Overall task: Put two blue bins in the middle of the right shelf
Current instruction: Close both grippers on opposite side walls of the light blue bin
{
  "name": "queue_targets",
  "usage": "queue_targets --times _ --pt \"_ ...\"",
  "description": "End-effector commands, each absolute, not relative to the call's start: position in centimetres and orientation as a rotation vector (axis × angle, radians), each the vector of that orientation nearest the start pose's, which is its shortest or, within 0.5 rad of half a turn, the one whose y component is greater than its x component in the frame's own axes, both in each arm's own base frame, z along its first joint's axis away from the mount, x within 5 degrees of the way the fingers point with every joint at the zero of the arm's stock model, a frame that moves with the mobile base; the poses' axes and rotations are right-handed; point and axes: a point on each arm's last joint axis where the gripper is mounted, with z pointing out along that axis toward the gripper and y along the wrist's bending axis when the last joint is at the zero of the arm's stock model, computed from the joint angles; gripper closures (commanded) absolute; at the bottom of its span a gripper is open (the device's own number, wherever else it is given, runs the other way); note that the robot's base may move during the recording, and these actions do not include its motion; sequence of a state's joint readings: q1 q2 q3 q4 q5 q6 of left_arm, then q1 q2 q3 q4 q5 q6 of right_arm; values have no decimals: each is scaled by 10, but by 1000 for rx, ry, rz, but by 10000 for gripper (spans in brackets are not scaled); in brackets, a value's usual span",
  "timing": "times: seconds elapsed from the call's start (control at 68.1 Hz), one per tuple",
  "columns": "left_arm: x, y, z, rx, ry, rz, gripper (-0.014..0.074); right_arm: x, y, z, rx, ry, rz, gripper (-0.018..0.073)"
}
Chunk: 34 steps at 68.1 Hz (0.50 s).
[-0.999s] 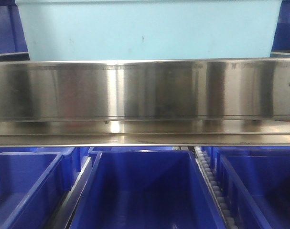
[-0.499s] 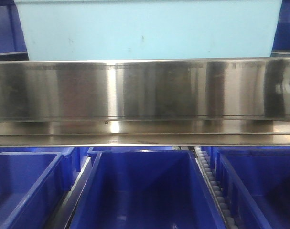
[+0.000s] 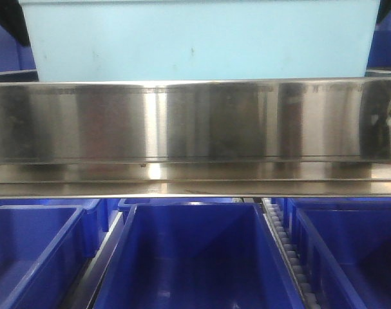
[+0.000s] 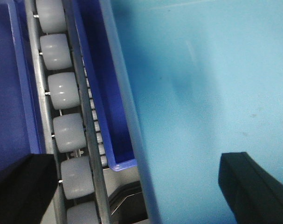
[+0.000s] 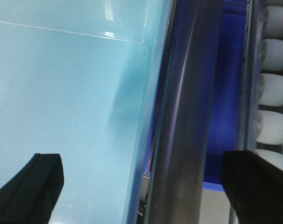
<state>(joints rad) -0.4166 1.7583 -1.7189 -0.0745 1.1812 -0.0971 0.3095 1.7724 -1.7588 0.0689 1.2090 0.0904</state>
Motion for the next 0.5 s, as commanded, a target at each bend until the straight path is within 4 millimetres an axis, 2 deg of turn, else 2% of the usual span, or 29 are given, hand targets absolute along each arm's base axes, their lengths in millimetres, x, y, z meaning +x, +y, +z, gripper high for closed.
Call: queue_targets --times 0.0,0.073,0.147,0.191,0.308,0.323,0.352,0.485 --pt "346 -159 344 401 2694 -265 0 368 122 345 -276 2699 196 16" --pt "347 -159 343 401 2697 -264 58 370 123 339 -278 2720 191 99" --pt "347 -159 343 401 2697 -264 179 371 123 336 -280 2739 187 251" --pt "347 -159 344 401 2695 -265 328 370 123 335 -280 2743 186 425" --pt "348 -160 344 399 2688 -267 624 370 123 336 -281 2746 185 713" --pt "348 -160 344 399 2688 -267 680 370 123 336 -281 2746 185 727" --pt "348 -160 344 399 2688 -267 706 370 123 336 -281 2748 185 718" --pt "347 -160 345 398 2685 -270 707 368 122 338 -281 2745 186 712"
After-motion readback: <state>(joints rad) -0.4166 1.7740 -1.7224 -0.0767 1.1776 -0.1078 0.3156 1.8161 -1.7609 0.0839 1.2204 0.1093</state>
